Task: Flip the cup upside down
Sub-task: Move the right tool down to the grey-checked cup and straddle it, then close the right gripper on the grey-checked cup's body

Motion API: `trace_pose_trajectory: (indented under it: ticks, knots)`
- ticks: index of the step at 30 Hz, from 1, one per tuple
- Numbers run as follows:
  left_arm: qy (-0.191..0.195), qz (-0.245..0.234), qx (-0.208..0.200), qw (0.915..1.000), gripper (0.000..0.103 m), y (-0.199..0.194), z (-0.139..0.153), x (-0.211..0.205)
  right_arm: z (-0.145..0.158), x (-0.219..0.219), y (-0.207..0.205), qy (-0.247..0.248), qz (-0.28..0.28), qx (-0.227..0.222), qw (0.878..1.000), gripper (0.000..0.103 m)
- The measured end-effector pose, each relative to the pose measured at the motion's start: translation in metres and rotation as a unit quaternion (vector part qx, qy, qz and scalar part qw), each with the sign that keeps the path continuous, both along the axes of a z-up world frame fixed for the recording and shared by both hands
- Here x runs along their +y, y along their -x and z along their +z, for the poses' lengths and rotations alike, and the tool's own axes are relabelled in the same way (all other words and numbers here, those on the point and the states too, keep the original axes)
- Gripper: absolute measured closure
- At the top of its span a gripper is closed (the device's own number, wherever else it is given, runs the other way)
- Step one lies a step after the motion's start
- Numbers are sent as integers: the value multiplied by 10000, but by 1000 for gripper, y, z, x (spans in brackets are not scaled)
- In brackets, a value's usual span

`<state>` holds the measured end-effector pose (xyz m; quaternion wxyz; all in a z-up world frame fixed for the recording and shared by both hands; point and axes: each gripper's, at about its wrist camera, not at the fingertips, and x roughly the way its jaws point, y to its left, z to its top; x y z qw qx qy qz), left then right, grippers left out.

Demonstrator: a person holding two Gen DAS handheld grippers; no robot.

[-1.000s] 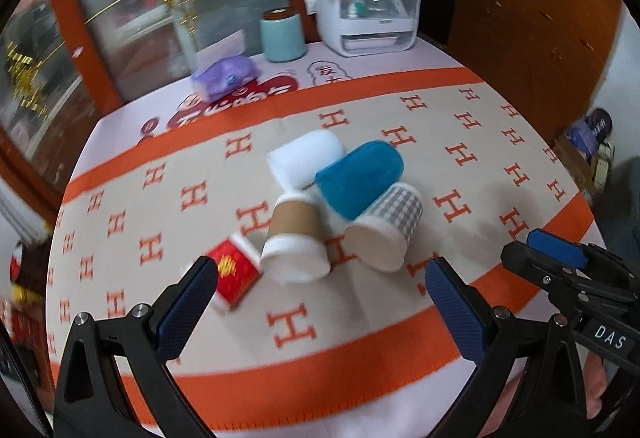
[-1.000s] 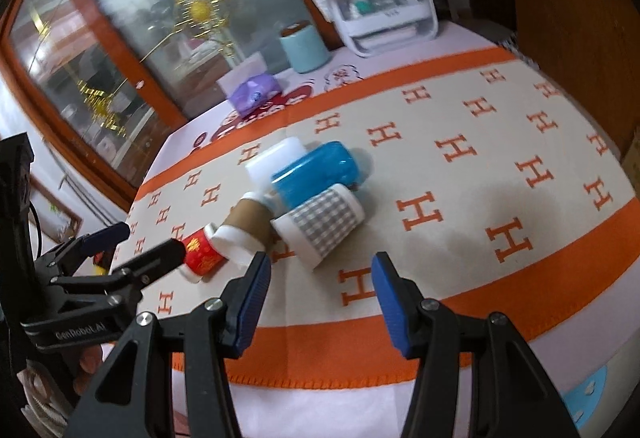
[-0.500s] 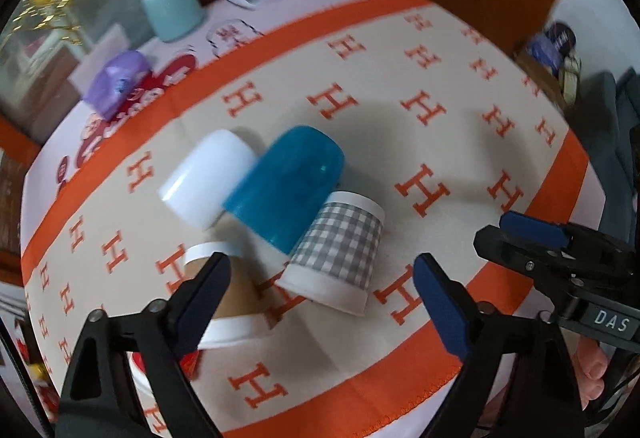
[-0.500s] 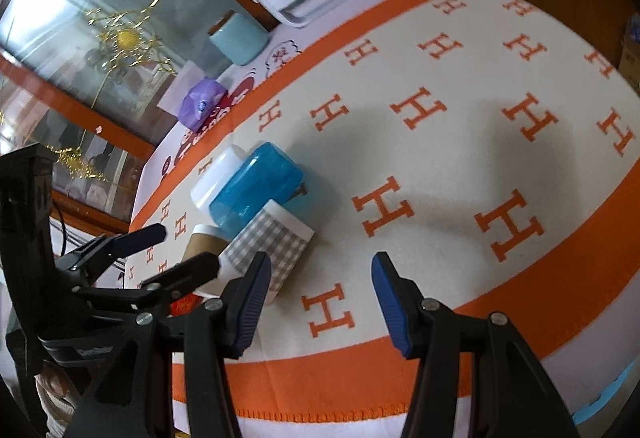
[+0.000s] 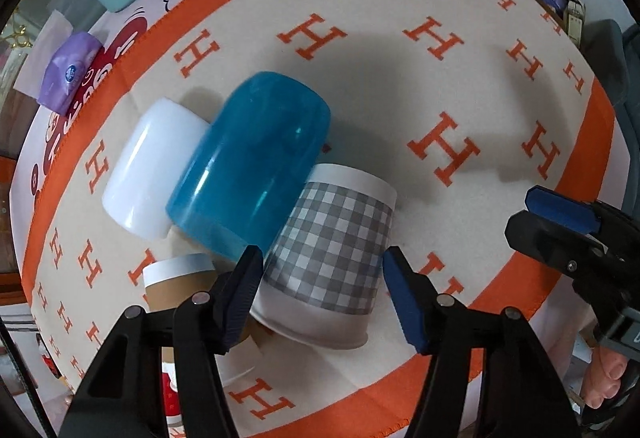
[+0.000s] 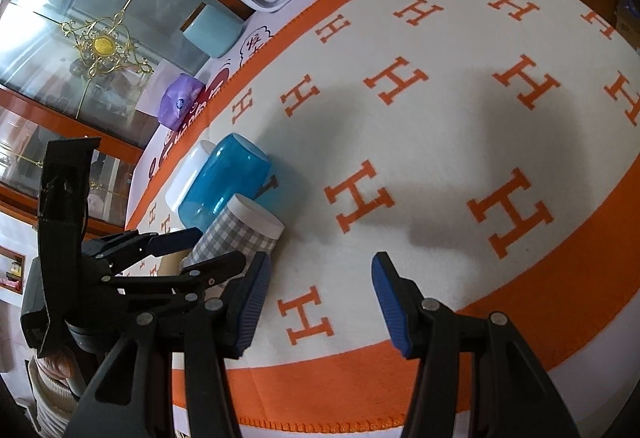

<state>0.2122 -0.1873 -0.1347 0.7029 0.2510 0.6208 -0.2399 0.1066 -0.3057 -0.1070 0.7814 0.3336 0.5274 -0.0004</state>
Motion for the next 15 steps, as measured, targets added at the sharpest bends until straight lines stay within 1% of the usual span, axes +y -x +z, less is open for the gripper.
trace_pose_trajectory:
  ticks: [4,10,15]
  knots:
    - [-89,-115,-31,9999,41,2,-3,-7,-4,-1,2,-53,9,34,10000,50]
    - [-376,-237,-30,9990,37,2,-16,-16,-7,-4,5,-78,-43,24,10000,50]
    - [-364,-157,48,9992,37,-2,-22,-15,-7,-8,10,-76,-108,-8,9999,50]
